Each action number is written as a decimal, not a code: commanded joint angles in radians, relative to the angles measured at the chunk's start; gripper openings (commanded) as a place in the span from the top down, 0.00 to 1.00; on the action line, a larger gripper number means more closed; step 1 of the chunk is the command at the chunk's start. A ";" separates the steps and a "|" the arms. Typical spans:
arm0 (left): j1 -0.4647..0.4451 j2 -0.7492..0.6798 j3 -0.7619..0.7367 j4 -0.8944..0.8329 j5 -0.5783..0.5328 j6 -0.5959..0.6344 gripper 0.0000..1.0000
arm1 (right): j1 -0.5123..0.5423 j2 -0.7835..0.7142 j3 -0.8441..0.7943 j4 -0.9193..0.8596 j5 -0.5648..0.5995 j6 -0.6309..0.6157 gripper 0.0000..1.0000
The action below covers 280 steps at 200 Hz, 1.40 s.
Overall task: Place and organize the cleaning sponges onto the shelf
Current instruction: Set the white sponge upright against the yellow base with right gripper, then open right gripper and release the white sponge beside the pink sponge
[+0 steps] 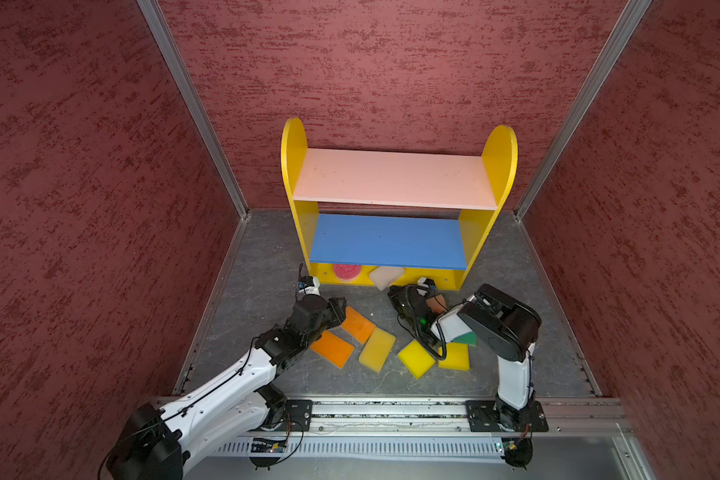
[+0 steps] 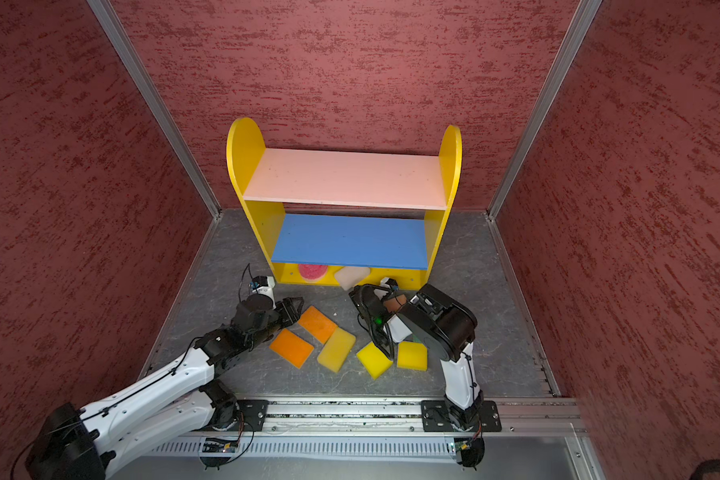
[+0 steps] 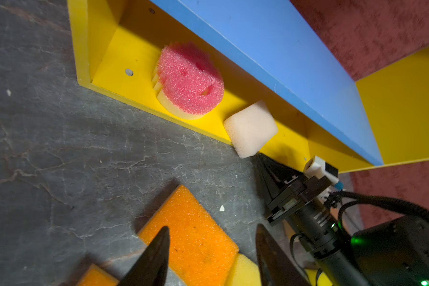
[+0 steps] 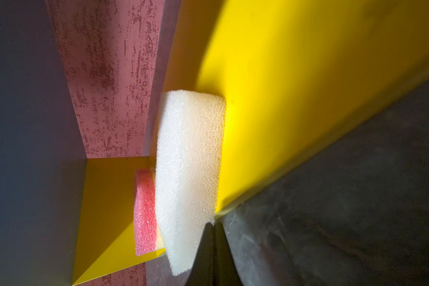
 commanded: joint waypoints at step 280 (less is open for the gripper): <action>-0.011 -0.008 -0.016 -0.001 -0.011 0.008 0.43 | 0.005 -0.060 0.111 -0.250 -0.155 -0.175 0.74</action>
